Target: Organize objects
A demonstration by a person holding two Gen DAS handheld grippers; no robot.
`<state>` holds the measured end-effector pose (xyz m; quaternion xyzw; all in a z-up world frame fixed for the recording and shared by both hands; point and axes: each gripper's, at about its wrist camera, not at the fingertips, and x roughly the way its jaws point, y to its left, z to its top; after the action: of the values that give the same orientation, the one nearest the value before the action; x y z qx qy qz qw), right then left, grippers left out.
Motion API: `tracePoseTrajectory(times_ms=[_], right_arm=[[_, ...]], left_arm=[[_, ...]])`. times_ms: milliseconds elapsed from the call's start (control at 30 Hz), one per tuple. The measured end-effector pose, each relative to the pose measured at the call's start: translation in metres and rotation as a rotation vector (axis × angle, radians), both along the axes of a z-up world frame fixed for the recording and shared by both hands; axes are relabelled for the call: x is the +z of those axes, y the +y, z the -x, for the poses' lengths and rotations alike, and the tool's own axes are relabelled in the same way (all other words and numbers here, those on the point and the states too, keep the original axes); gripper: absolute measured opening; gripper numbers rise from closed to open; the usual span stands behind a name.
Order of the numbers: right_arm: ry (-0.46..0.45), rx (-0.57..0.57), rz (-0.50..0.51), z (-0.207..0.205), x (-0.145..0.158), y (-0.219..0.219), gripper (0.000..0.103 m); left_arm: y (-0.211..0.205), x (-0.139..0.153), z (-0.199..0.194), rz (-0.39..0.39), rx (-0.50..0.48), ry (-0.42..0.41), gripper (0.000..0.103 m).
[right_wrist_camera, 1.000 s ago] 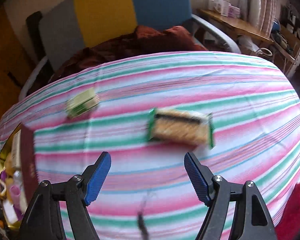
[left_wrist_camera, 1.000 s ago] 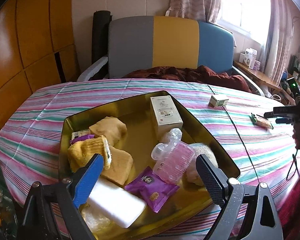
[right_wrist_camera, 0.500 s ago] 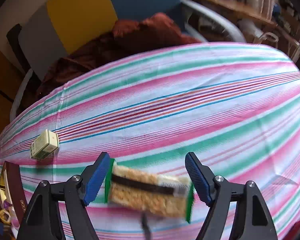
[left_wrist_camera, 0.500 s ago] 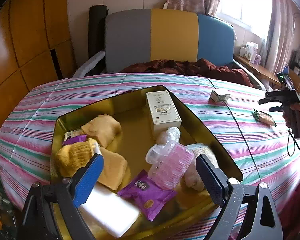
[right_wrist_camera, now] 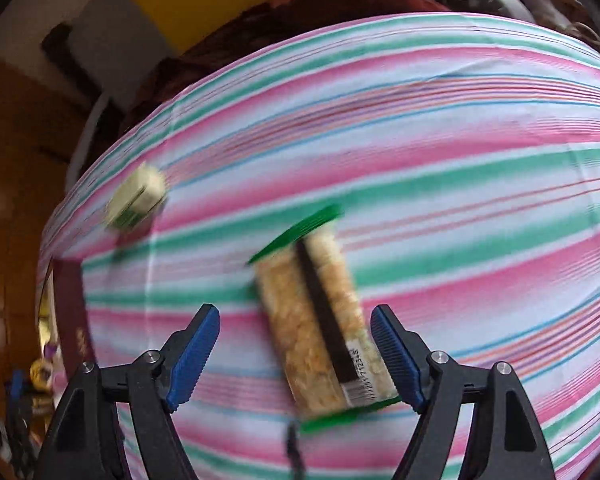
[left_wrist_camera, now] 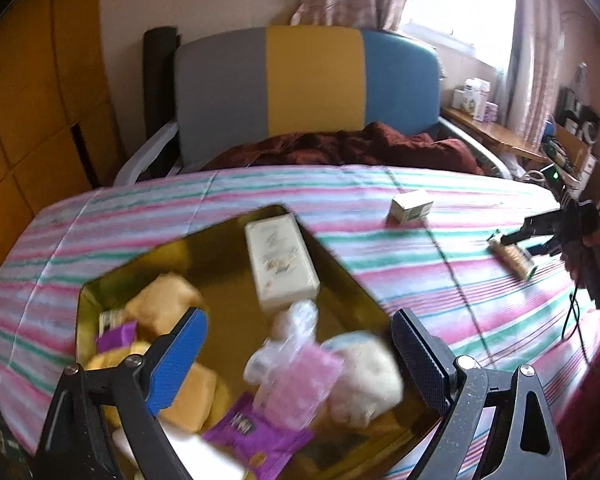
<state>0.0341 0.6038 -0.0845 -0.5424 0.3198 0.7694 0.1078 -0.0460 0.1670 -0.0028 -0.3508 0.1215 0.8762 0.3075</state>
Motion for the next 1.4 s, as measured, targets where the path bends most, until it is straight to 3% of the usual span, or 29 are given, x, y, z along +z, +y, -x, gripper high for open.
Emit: tracePoseTrajectory(times_ms=[100,233,400,633,767,900,1033,1133,1200,1300,1400], right_arm=[[-0.024,0.020,-0.107,0.002,-0.001,-0.012,0.079],[-0.043,0.062,-0.220,0.009,-0.002,-0.024,0.079],[-0.089,0.135,-0.345,0.012,-0.004,-0.040,0.073],[-0.093,0.141,-0.324,0.012,-0.005,-0.036,0.073],[-0.094,0.148,-0.319,0.011,-0.004,-0.034,0.073],[-0.096,0.158,-0.315,0.012,-0.004,-0.031,0.074],[-0.098,0.165,-0.315,0.013,-0.003,-0.030,0.076],[-0.102,0.174,-0.324,0.022,-0.005,-0.043,0.078],[-0.104,0.180,-0.331,0.023,-0.004,-0.044,0.079],[-0.104,0.181,-0.331,0.024,-0.004,-0.045,0.079],[-0.105,0.182,-0.336,0.025,-0.003,-0.045,0.079]], left_arm=[[0.017,0.010,-0.001,0.009,-0.049,0.030,0.094],[0.045,0.018,0.002,0.018,-0.121,0.009,0.094],[0.093,0.021,0.006,0.088,-0.233,0.022,0.094],[0.169,0.004,0.011,0.244,-0.432,0.090,0.094],[0.207,-0.014,0.029,0.298,-0.465,0.051,0.092],[0.238,-0.034,0.053,0.347,-0.489,-0.008,0.084],[0.260,-0.050,0.078,0.371,-0.454,-0.113,0.081],[0.266,-0.050,0.094,0.302,-0.379,-0.214,0.083],[0.271,-0.052,0.106,0.252,-0.289,-0.290,0.091],[0.279,-0.057,0.124,0.184,-0.177,-0.425,0.092],[0.290,-0.063,0.132,0.148,-0.091,-0.490,0.093]])
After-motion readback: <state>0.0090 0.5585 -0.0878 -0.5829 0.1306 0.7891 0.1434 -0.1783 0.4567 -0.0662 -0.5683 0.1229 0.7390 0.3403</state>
